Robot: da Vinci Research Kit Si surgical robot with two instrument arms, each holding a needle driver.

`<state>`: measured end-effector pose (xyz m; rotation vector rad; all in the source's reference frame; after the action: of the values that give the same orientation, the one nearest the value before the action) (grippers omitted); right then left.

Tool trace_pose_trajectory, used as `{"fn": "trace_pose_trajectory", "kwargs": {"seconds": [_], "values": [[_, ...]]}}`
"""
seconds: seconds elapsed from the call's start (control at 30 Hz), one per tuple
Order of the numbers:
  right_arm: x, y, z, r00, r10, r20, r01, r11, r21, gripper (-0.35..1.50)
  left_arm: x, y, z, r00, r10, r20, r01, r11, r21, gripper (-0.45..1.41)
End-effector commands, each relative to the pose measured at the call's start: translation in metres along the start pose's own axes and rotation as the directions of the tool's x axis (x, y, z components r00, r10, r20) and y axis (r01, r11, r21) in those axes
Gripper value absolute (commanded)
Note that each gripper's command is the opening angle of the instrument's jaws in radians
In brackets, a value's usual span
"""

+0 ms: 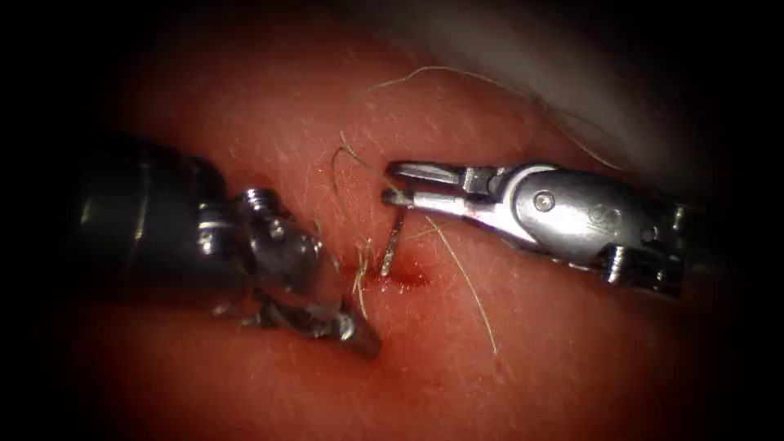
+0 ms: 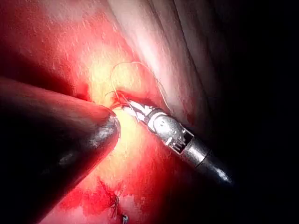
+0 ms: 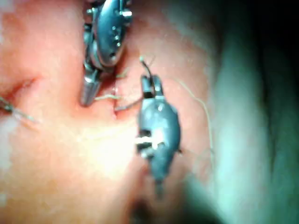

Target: Wound Closure

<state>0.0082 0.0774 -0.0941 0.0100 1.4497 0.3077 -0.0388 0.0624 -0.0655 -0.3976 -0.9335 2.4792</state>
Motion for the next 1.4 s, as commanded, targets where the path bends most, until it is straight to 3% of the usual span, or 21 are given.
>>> {"fn": "trace_pose_trajectory", "kwargs": {"seconds": [0.03, 0.47, 0.93, 1.4], "values": [[-0.0003, 0.0003, 0.0007, 1.0, -0.017, 0.0, 0.017, 1.0, 0.012, -0.35, 0.0002, 0.0, 0.0006, 1.0, 0.001, 0.001, -0.001, 1.0, -0.001, -0.35], [-0.0002, 0.0004, 0.0007, 0.999, -0.052, 0.004, 0.052, 0.996, 0.077, -0.35, 0.0001, -0.0003, 0.001, 1.0, -0.003, -0.004, 0.003, 1.0, 0.0, -0.35], [-0.0001, 0.0007, 0.0005, 0.978, 0.208, 0.025, -0.21, 0.975, 0.075, -0.35, -0.0013, -0.0014, 0.002, 1.0, -0.02, -0.001, 0.02, 1.0, 0.015, -0.35], [0.0004, 0.0014, 0.0005, 0.973, 0.229, 0.04, -0.227, 0.972, -0.054, -0.35, -0.0007, 0.0, 0.0022, 1.0, -0.026, -0.003, 0.026, 1.0, 0.013, -0.35]]}}
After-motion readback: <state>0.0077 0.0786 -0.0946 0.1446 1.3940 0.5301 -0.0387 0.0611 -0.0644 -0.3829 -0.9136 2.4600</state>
